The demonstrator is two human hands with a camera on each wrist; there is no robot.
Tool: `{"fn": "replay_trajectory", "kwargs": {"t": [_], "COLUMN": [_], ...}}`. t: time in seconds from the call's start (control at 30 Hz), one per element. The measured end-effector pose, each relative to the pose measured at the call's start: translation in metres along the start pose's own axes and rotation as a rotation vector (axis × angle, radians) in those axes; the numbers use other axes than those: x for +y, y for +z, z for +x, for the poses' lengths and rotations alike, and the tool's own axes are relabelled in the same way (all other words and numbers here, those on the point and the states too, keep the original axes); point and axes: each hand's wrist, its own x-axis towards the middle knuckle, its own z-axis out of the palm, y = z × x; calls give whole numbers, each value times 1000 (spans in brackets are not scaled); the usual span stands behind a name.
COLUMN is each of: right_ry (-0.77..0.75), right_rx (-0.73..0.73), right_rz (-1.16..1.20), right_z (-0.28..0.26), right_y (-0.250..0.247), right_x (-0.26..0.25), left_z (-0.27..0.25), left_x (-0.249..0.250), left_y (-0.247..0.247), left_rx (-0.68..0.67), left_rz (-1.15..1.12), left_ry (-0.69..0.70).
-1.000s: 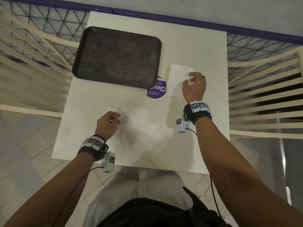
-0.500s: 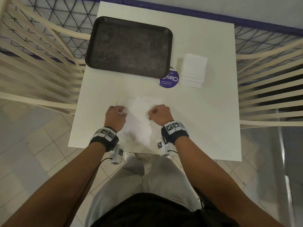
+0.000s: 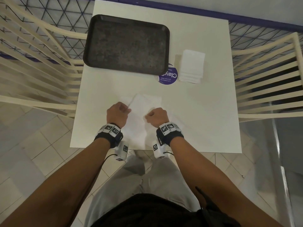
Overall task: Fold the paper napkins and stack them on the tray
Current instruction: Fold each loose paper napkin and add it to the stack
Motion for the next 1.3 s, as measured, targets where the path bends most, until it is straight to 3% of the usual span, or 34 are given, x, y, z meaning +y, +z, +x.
{"fn": "replay_trajectory", "kwargs": {"t": [0.27, 0.5, 0.9, 1.1, 1.3], "right_ry": [20, 63, -82, -148, -228], "right_rx": [-18, -106, -8, 76, 51], "right_rz": [103, 303, 467, 505, 526], "right_z": [-4, -10, -11, -11, -11], "right_y": [-2, -9, -19, -30, -41], "right_x": [-1, -3, -13, -19, -21], "left_z": [-7, -12, -17, -9, -9], "left_x": [6, 3, 10, 15, 22], "left_y": [-11, -12, -14, -20, -22], "left_rx": [38, 47, 117, -119, -132], "left_rz": [-56, -138, -122, -412, -529], "left_ry": [53, -9, 134, -13, -34]}}
